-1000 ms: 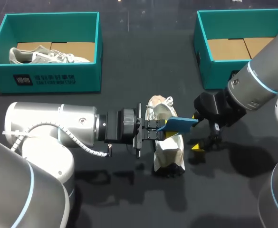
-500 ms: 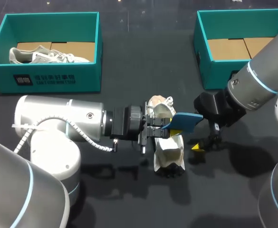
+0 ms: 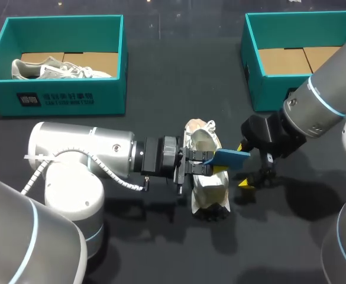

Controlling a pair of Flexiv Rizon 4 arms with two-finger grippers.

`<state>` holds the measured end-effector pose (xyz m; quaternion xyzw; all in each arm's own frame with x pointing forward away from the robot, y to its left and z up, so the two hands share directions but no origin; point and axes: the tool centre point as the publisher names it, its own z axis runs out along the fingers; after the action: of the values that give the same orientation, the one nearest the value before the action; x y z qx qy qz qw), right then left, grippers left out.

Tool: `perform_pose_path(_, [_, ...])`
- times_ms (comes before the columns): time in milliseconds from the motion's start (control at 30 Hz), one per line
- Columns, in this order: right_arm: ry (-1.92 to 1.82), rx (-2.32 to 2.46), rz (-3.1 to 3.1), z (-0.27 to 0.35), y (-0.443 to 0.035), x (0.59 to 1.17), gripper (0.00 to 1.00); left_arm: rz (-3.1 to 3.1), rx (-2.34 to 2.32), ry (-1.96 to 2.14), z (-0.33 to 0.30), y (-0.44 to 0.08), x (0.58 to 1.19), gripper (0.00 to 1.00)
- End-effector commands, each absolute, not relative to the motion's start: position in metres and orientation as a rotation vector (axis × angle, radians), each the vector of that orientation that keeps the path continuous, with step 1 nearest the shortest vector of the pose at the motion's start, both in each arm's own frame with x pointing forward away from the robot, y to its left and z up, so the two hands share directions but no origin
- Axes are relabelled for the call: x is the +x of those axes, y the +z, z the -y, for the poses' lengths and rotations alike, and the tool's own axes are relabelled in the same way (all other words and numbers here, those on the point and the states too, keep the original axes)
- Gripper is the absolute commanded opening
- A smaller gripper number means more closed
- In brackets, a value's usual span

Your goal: Take the shoe out of the shoebox, open the shoe tongue, remove and reinsert the insole, then place the shoe into the shoebox

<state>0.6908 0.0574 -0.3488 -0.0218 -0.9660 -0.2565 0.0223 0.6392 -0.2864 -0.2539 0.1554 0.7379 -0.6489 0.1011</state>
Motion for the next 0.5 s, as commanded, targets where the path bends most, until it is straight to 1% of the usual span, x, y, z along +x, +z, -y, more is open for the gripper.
perform_pose_path(33, [-0.793,-0.069,2.994,-0.058,-0.349,0.690,1.00,-2.176,0.456,-1.918,0.291,-0.258,0.640,0.00])
perform_pose_path(500, [-0.793,-0.069,2.994,-0.058,-0.349,0.690,1.00,-2.184,0.441,-1.930,0.294,-0.269,0.648,0.00])
